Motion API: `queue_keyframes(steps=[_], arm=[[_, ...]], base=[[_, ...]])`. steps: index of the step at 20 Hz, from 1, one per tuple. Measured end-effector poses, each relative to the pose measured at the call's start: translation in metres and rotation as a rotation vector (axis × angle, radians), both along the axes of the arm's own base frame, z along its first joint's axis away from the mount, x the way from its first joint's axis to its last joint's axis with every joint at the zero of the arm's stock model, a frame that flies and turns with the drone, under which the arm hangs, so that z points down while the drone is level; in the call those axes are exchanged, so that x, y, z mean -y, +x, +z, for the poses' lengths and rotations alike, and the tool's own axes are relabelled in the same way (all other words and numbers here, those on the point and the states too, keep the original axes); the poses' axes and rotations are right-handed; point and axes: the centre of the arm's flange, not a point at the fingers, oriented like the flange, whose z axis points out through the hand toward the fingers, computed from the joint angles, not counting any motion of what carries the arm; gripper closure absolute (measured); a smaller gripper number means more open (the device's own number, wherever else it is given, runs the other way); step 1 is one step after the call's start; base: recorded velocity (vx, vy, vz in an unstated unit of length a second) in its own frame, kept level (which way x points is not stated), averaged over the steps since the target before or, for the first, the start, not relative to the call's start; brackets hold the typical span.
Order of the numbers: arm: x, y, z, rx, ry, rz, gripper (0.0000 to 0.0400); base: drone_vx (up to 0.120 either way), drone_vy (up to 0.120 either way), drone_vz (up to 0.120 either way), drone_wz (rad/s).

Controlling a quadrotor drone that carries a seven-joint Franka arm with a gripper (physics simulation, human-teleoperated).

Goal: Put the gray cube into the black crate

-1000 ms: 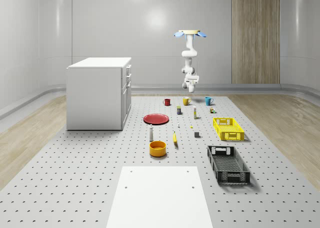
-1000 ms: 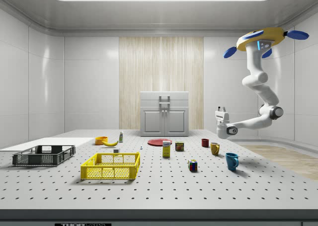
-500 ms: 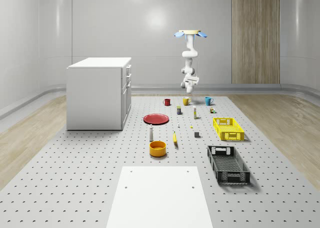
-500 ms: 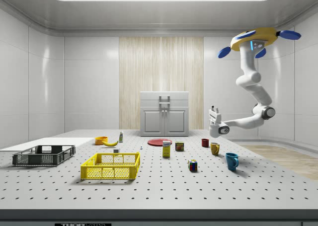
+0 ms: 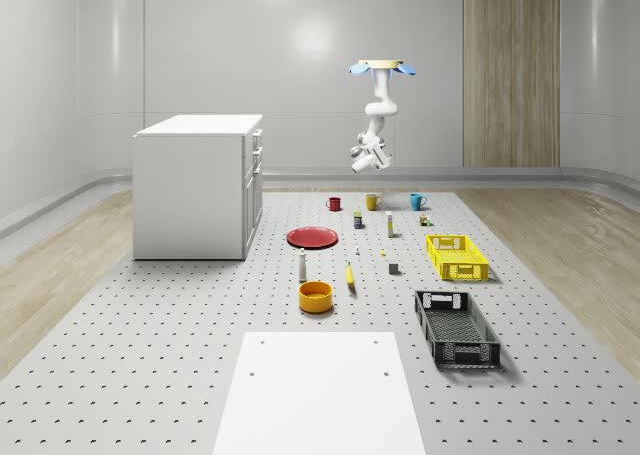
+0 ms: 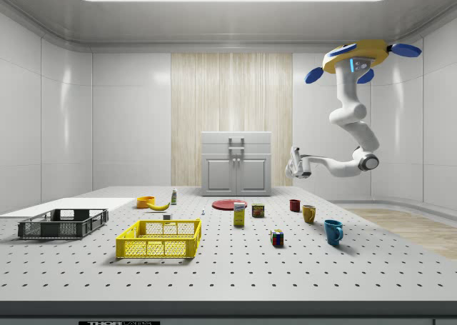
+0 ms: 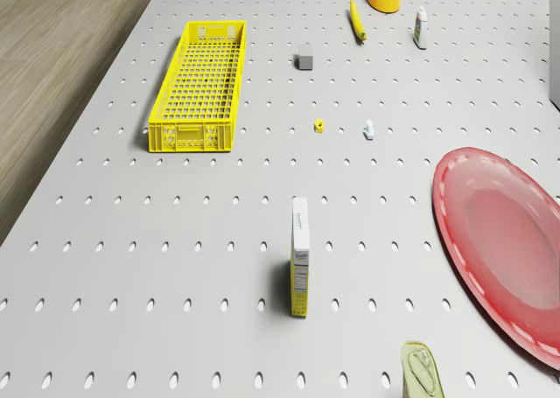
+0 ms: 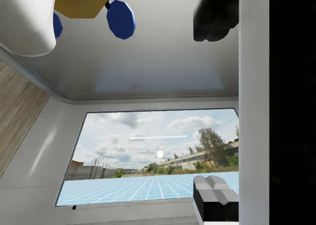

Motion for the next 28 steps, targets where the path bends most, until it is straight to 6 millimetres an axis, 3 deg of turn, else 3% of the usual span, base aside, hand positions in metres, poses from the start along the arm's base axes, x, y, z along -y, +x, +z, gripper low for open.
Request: queue_keyframes(steps=[3,6,11,18,22,28], arm=[[-0.004,0.002,-0.050,0.000,-0.513,-0.019,0.0000],[0.015,0.003,-0.093,0.000,-0.994,-0.037,0.0000],[0.055,0.004,-0.125,-0.002,-1.516,-0.053,0.0000],[0.082,0.004,-0.133,-0.005,-1.800,-0.057,0.0000],[0.088,0.004,-0.133,-0.007,-1.859,-0.057,0.0000],[0.091,0.004,-0.134,-0.007,-1.895,-0.057,0.0000]], base=[[0.120,0.000,0.000,0.000],[0.120,0.000,0.000,0.000],[0.120,0.000,0.000,0.000],[0.120,0.000,-0.114,0.000],[0.120,0.000,-0.110,0.000],[0.120,0.000,0.000,0.000]])
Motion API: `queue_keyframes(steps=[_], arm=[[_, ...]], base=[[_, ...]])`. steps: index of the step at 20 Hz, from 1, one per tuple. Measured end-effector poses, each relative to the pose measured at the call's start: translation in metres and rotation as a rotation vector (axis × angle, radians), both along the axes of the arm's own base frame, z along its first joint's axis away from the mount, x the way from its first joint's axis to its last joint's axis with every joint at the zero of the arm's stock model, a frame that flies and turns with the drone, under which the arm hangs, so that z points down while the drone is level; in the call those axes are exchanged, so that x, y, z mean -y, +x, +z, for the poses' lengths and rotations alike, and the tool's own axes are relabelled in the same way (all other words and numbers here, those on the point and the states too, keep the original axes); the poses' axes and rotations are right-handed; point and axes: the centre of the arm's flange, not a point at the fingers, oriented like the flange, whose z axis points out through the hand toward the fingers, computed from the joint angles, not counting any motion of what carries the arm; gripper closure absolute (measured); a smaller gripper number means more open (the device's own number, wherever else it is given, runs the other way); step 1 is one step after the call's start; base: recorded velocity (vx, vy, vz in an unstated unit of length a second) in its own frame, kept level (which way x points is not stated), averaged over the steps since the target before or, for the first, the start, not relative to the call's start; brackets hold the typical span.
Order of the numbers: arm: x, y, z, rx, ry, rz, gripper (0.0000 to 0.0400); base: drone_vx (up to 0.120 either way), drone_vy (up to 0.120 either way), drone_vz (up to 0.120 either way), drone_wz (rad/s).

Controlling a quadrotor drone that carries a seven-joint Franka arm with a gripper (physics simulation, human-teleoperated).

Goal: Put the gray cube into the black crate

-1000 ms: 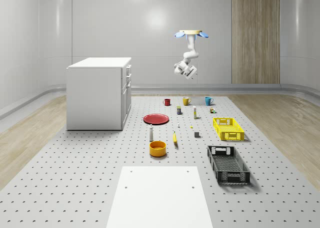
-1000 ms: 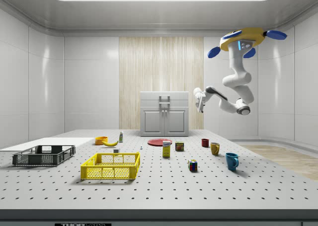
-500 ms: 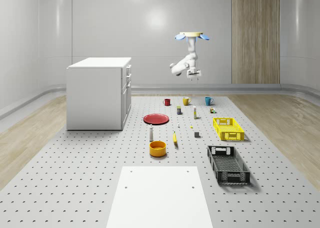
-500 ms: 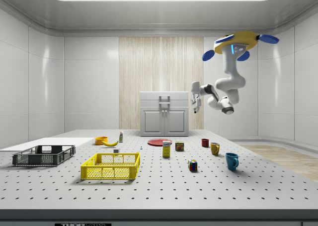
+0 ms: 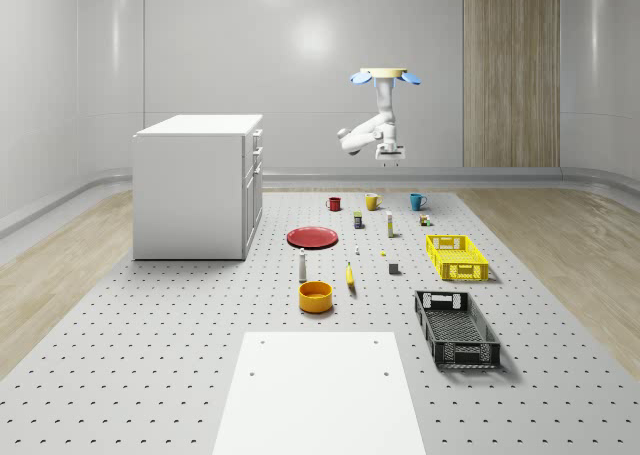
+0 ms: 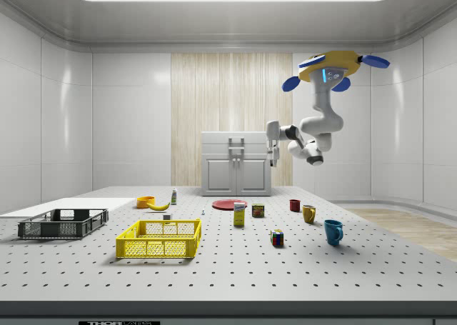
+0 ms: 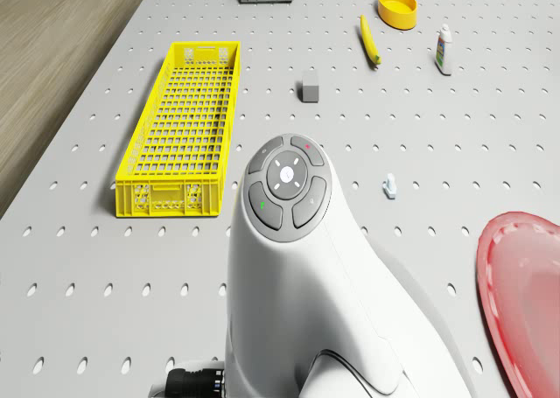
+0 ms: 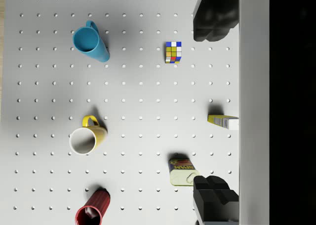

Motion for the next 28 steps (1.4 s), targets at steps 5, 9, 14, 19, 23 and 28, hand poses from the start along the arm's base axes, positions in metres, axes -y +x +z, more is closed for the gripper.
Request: queue_keyframes(steps=[5,9,14,19,23,28], arm=[[0.0011,0.0000,-0.0001,0.000,-0.011,0.000,0.0000],[0.0015,0.0000,-0.0001,-0.001,-0.015,0.000,0.0000],[0.0017,0.0000,-0.0001,-0.001,-0.017,0.000,0.0000],[0.0017,0.0000,-0.0001,-0.001,-0.018,0.000,0.0000],[0.0018,0.0000,-0.0001,-0.001,-0.018,0.000,0.0000],[0.0018,0.0000,-0.0001,-0.001,-0.018,0.000,0.0000]], base=[[0.120,0.000,-0.120,0.000],[0.120,-0.110,-0.120,0.000],[0.120,-0.096,-0.096,0.000],[0.120,0.000,0.000,0.000],[0.120,0.000,0.000,0.000],[0.120,0.000,0.000,0.000]])
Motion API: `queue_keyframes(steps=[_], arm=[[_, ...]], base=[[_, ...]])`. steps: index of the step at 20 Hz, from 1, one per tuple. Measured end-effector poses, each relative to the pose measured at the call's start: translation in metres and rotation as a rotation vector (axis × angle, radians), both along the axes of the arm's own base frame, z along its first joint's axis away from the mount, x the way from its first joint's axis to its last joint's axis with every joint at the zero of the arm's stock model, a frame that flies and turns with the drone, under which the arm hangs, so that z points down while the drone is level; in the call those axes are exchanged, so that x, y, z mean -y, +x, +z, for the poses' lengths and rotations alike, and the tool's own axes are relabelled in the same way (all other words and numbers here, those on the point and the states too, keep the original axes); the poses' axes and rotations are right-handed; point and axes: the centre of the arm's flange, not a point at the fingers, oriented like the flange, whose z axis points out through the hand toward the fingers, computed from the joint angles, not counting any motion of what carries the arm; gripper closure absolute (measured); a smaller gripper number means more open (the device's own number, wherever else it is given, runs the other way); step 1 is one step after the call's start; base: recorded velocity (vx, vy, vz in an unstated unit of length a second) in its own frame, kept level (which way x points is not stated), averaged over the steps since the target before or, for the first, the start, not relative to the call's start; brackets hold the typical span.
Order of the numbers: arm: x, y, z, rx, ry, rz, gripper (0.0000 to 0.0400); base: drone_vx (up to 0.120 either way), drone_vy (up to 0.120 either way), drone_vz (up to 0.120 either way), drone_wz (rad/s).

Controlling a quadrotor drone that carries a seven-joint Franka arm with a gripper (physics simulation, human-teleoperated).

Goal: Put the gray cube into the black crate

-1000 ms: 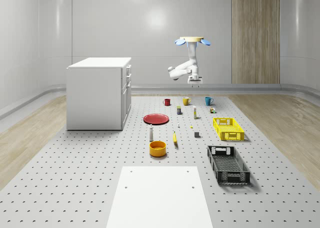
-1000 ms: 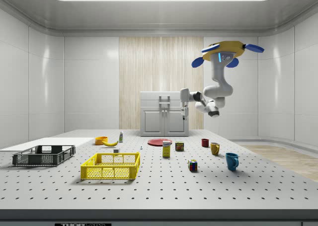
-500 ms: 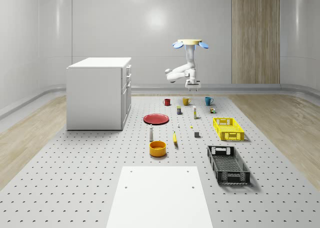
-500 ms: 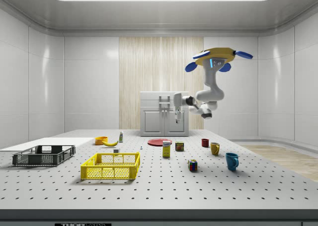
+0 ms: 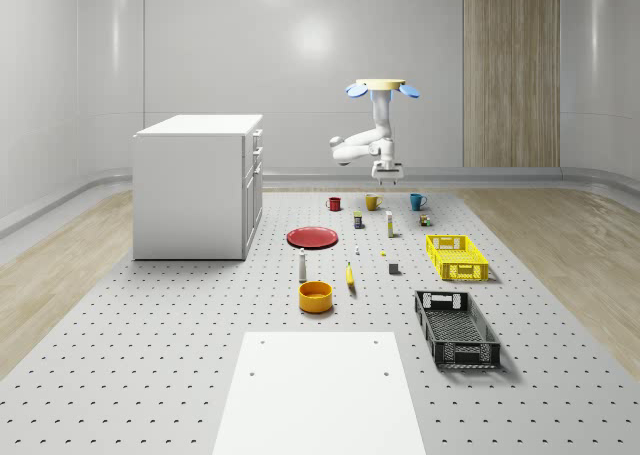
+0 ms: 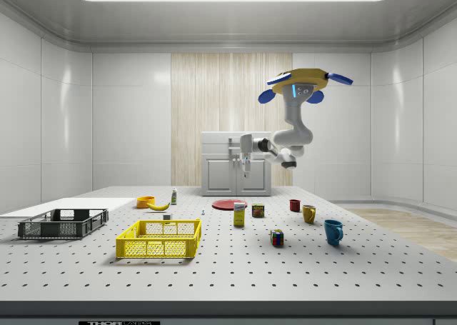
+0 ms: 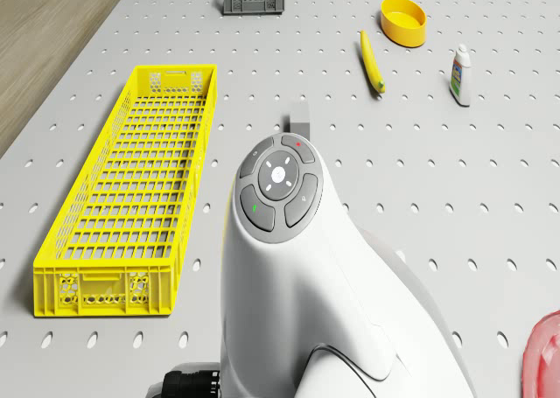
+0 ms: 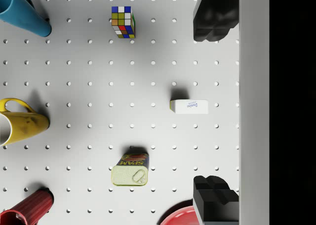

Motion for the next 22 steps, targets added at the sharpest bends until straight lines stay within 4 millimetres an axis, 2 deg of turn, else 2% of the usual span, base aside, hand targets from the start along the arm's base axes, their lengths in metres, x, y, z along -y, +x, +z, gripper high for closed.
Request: queue_keyframes(steps=[22], arm=[[0.0000,0.0000,0.0000,0.000,0.000,0.000,0.0000]], base=[[0.120,0.000,0.000,0.000]])
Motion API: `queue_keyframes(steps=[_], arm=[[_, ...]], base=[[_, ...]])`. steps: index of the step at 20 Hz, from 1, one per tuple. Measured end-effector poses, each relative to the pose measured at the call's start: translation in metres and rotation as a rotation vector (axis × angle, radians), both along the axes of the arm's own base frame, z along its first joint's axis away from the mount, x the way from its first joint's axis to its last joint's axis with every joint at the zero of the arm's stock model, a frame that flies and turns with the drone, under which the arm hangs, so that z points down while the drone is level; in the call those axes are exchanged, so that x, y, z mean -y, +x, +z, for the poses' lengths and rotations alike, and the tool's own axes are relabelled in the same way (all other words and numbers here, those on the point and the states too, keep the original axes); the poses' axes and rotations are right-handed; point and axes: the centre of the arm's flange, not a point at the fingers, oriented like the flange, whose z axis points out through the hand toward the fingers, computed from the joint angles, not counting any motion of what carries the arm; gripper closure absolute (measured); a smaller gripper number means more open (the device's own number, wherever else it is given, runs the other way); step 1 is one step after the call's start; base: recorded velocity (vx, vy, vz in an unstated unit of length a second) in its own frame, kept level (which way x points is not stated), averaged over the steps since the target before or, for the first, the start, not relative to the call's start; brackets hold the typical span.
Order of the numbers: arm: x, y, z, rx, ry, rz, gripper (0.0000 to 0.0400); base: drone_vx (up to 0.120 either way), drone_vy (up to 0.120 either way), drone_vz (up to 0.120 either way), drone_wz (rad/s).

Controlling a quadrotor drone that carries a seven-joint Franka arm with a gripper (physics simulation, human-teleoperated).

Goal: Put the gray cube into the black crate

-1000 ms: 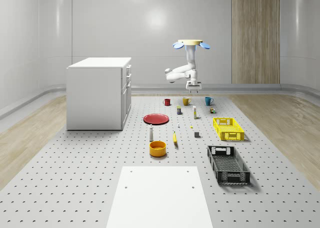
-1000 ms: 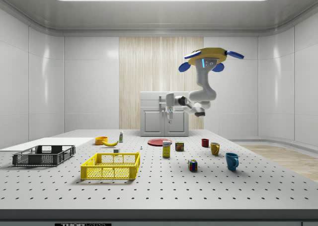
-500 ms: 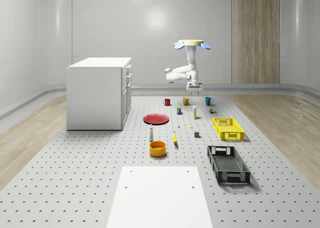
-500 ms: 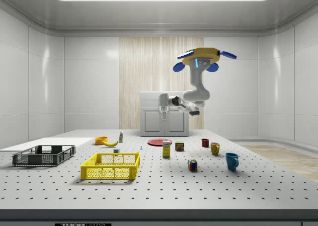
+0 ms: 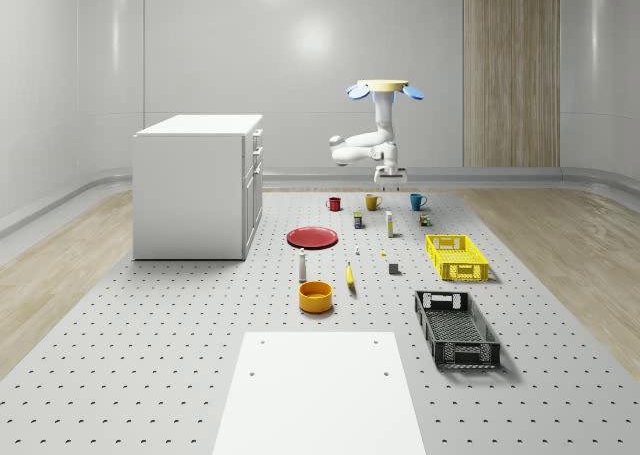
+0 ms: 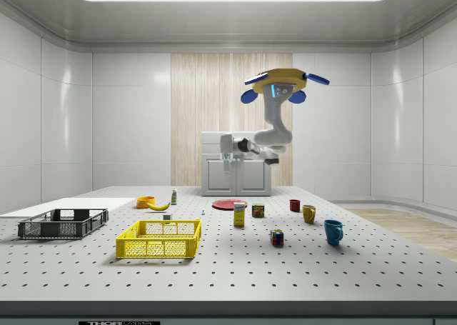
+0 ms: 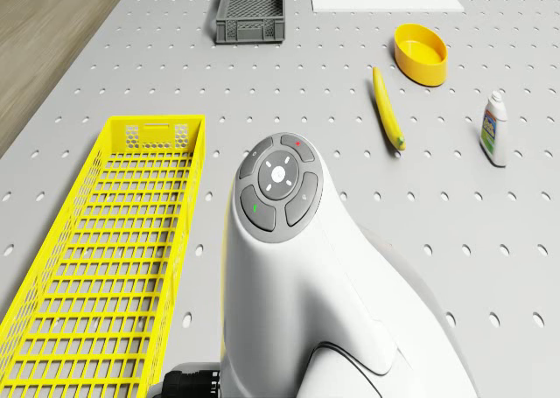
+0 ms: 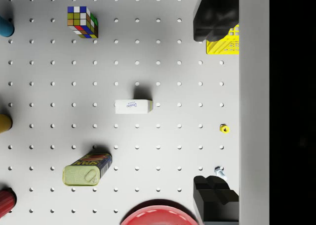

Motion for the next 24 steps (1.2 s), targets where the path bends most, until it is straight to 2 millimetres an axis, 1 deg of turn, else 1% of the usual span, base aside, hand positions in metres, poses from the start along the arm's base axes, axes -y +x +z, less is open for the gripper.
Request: queue_keyframes(steps=[3,9,13,16,24], arm=[[0.0000,0.0000,0.0000,0.000,0.000,0.000,0.0000],[0.0000,0.0000,0.0000,0.000,0.000,0.000,0.0000],[0.0000,0.0000,0.0000,0.000,0.000,0.000,0.0000],[0.0000,0.0000,0.0000,0.000,0.000,0.000,0.0000],[-0.0001,0.0000,0.0000,0.000,0.000,0.000,0.0000]], base=[[0.120,0.000,-0.013,0.000],[0.120,0.000,-0.120,0.000],[0.120,-0.090,-0.120,0.000],[0.120,0.000,-0.040,0.000],[0.120,0.000,-0.120,0.000]])
